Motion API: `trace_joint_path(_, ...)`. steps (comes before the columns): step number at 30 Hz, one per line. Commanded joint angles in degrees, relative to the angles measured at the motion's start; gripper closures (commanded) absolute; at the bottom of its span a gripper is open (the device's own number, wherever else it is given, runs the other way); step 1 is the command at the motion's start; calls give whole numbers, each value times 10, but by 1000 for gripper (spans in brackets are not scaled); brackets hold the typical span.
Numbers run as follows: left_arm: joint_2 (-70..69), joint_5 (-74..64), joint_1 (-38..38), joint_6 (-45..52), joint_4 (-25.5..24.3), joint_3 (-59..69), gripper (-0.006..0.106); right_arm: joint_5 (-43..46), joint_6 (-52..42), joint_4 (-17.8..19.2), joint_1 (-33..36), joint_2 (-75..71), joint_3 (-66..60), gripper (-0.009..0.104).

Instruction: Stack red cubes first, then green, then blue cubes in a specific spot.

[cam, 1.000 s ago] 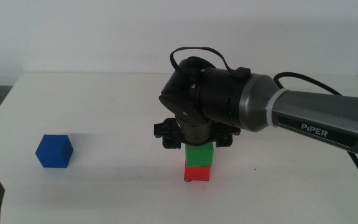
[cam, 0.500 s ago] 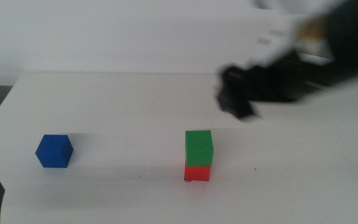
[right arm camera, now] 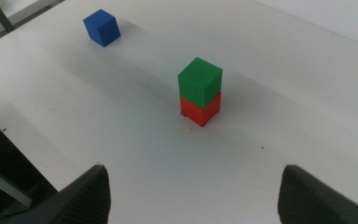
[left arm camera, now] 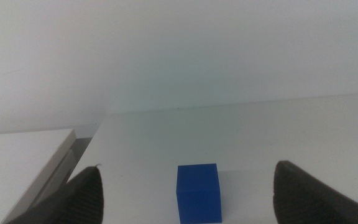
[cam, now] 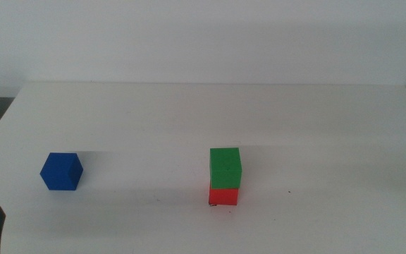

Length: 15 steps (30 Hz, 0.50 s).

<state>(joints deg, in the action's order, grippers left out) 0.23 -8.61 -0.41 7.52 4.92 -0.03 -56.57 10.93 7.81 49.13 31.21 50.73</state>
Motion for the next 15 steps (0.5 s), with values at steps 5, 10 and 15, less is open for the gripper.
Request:
trace_joint_path(5, -2, 7, 1, 0, 0, 0, 7, 24, -29, 6, -2, -9, -7, 18)
trace_joint_path(10, -2, 7, 1, 0, 0, 0, 7, 30, -29, 7, -2, -15, -7, 18)
trace_joint_path(15, -2, 7, 1, 0, 0, 0, 7, 41, -29, 6, -2, -16, -7, 18)
